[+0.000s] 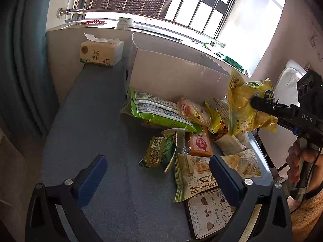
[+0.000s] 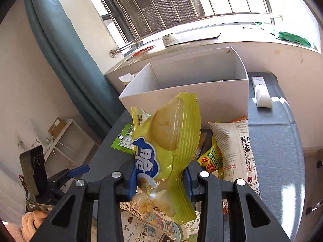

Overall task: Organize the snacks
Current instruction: 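Grasp the yellow chip bag with the right tool while the left tool grasps a green garlic-flavour packet, then lower both packets into the white box and open both tools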

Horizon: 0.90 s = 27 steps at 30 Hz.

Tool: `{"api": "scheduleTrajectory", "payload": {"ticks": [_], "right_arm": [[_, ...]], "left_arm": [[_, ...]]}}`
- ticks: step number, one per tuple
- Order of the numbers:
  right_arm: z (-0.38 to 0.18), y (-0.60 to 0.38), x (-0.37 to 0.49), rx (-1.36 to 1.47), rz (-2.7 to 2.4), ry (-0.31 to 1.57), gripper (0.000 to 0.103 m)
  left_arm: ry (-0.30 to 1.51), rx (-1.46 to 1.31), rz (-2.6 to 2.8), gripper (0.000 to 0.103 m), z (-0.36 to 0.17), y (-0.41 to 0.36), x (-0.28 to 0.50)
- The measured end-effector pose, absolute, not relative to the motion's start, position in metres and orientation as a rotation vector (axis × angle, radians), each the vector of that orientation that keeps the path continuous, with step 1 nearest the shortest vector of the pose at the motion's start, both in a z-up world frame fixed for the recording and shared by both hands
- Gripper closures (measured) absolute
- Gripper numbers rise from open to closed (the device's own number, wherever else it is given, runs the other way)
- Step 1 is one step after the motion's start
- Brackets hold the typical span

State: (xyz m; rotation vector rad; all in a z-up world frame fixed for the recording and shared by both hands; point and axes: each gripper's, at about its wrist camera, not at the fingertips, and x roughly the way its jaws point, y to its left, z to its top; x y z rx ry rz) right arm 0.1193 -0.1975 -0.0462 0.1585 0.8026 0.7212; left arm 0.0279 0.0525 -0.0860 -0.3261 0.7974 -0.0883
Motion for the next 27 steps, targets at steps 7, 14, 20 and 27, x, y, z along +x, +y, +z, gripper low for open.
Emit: {"api": "scheduleTrajectory", "payload": {"ticks": [7, 14, 20, 27], "right_arm": [[-0.029, -0.23, 0.085, 0.226, 0.715, 0.733, 0.063], [-0.05, -0.25, 0.07, 0.316, 0.705, 0.772, 0.063], [-0.066, -0.258, 0.069, 0.38, 0.717, 0.812, 0.063], [-0.069, -0.259, 0.068, 0.385, 0.73, 0.808, 0.063]], "left_arm": [[0.9, -0.283, -0.106, 0.001, -0.105, 0.045, 0.069], [0.967, -0.228, -0.085, 0.006, -0.125, 0.039, 0.085], [0.958, -0.161, -0.052, 0.064, -0.131, 0.032, 0.085], [0.867, -0.243, -0.071, 0.066, -0.113, 0.045, 0.05]]}}
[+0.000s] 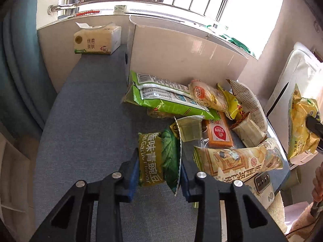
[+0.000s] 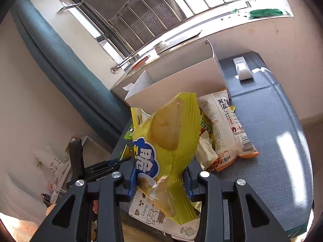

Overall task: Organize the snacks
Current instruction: 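Lower both packets into the white box and open both tools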

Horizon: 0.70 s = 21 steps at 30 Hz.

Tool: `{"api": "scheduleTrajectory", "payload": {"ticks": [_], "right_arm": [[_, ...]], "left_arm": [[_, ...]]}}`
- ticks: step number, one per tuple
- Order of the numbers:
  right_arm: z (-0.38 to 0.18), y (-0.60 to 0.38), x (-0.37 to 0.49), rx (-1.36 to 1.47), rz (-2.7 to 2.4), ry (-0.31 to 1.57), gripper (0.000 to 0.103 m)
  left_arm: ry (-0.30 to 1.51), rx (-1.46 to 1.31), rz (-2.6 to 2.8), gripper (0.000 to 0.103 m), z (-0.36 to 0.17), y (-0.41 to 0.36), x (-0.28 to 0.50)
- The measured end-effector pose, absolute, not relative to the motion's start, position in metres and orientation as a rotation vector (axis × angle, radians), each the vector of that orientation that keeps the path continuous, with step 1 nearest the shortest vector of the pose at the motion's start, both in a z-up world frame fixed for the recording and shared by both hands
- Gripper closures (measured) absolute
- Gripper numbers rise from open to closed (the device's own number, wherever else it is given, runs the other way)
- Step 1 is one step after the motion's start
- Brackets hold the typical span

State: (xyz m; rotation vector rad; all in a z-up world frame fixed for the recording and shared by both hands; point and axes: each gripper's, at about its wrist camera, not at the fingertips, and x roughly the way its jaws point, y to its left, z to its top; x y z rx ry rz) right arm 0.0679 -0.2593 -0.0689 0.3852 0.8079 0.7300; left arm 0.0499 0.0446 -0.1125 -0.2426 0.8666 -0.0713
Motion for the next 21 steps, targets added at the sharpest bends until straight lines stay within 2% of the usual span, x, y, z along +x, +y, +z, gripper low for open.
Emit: {"api": "scheduleTrajectory", "payload": {"ticks": [6, 10, 17, 21], "right_arm": [[-0.073, -0.253, 0.081, 0.432, 0.748, 0.823, 0.063], [-0.057, -0.244, 0.102, 0.432, 0.757, 0.794, 0.063], [-0.017, -0.223, 0.186, 0.438, 0.703, 0.754, 0.063], [-0.007, -0.21, 0.252, 0.463, 0.62, 0.784, 0.063]], "left_arm": [[0.726, -0.284, -0.074, 0.066, -0.062, 0.062, 0.041], [0.643, -0.279, -0.092, 0.066, -0.029, 0.068, 0.062], [0.554, -0.26, -0.154, 0.066, 0.02, 0.065, 0.148], [0.58, -0.235, -0.146, 0.066, 0.032, 0.06, 0.213]]}}
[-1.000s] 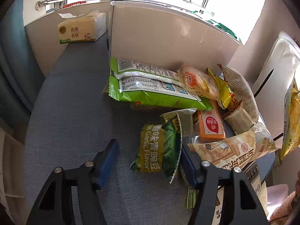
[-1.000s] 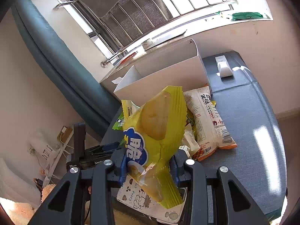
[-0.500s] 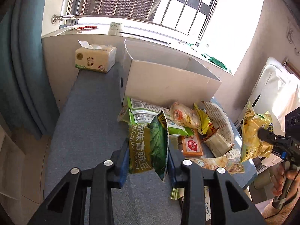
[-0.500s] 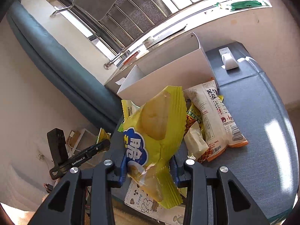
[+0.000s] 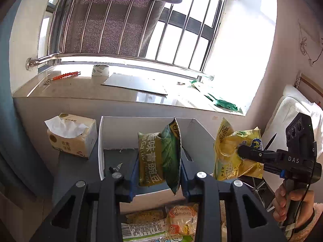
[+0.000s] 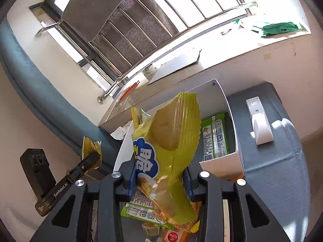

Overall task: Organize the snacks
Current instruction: 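Lower both packets into the white box and open both tools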

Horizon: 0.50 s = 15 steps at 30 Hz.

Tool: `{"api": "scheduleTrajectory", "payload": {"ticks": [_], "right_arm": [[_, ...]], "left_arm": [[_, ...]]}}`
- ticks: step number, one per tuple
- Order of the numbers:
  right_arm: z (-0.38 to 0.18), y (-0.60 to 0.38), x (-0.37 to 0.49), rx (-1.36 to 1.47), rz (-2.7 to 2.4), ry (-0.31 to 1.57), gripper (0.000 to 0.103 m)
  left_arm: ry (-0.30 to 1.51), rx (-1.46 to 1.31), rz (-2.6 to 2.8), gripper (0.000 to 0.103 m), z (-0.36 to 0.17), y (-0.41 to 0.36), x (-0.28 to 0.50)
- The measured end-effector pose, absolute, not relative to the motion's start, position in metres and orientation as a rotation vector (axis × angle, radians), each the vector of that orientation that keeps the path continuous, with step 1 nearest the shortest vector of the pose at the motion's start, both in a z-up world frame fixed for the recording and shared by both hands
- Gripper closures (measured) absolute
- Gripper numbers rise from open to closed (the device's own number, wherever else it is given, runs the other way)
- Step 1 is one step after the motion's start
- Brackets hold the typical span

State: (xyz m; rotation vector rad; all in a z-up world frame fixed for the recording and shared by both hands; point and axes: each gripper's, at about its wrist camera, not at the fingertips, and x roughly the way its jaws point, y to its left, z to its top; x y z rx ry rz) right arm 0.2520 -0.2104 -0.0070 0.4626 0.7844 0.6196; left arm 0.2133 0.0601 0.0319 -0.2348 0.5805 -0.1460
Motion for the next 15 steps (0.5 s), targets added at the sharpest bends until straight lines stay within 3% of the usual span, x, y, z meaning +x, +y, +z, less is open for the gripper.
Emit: {"api": "scheduleTrajectory", "payload": {"ticks": [5, 6, 7, 8, 11, 15], "right_arm": [[-0.005, -0.198, 0.309, 0.441, 0.549, 0.826, 0.058], [-0.006, -0.197, 0.317, 0.452, 0.55, 0.848, 0.04], [-0.005, -0.199, 0.323, 0.467, 0.529, 0.862, 0.005], [-0.003, -0.201, 0.323, 0.472, 0.5, 0.847, 0.0], [0.007, -0.206, 0.312, 0.427, 0.475, 0.767, 0.0], [0.005, -0.203, 0.307, 0.409, 0.498, 0.795, 0.0]], "left_arm": [[0.644, -0.25, -0.102, 0.06, 0.023, 0.055, 0.267], [0.669, -0.249, -0.08, 0.041, 0.02, 0.055, 0.271], [0.695, -0.248, -0.057, 0.026, 0.018, 0.056, 0.276], [0.708, -0.252, -0.041, 0.001, 0.016, 0.059, 0.276], [0.695, -0.24, -0.055, 0.0, 0.015, 0.062, 0.268], [0.652, -0.222, -0.049, 0.0, 0.019, 0.067, 0.251]]}}
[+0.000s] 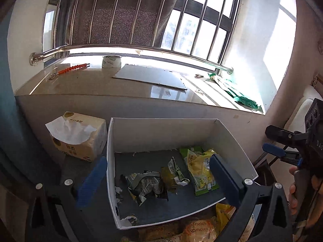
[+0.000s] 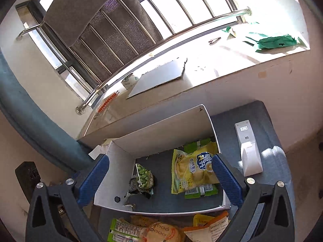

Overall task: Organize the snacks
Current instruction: 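Lower both packets into the white box and open both tools, then move both tools back over the snack pile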

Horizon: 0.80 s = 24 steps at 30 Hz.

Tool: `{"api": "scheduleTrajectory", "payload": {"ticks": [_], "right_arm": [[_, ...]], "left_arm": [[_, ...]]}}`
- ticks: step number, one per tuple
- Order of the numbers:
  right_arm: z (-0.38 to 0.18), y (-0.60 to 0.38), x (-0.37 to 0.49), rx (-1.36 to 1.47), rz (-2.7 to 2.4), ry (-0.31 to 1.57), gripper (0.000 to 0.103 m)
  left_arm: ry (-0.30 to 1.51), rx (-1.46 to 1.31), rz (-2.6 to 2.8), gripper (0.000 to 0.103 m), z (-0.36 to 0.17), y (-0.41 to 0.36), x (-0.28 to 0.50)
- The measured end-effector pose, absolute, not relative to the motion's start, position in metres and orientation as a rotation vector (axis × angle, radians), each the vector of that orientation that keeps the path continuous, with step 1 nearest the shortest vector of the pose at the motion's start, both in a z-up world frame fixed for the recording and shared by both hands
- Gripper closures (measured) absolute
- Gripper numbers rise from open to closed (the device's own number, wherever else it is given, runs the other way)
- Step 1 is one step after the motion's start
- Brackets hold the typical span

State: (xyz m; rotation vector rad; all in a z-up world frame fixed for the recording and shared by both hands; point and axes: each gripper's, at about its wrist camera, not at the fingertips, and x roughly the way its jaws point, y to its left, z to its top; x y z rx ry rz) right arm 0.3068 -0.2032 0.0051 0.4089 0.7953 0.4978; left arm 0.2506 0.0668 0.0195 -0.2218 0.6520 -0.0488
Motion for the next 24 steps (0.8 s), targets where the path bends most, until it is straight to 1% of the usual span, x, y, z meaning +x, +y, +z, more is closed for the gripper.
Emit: {"api": "scheduleTrajectory", "payload": {"ticks": [7, 13, 19, 24], "right_arm": [[0.0, -0.192, 0.276, 0.337, 0.551, 0.795, 0.0], [-0.008, -0.197, 0.216, 0.224, 0.629, 0.788, 0.0], [-0.031, -0.223, 0.142, 0.131, 0.594, 0.732, 0.0], [-0.069, -0.255, 0.092, 0.24, 0.526, 0.771, 0.0]], "left_arm": [[0.615, -0.175, -0.055, 0.0, 0.031, 0.066, 0.218], [0.582, -0.158, -0.119, 0.0, 0.031, 0.059, 0.157], [0.621, -0.153, -0.182, 0.0, -0.002, 0.042, 0.091], [0.697, -0.226, -0.234, 0.0, -0.047, 0.028, 0.05]]}}
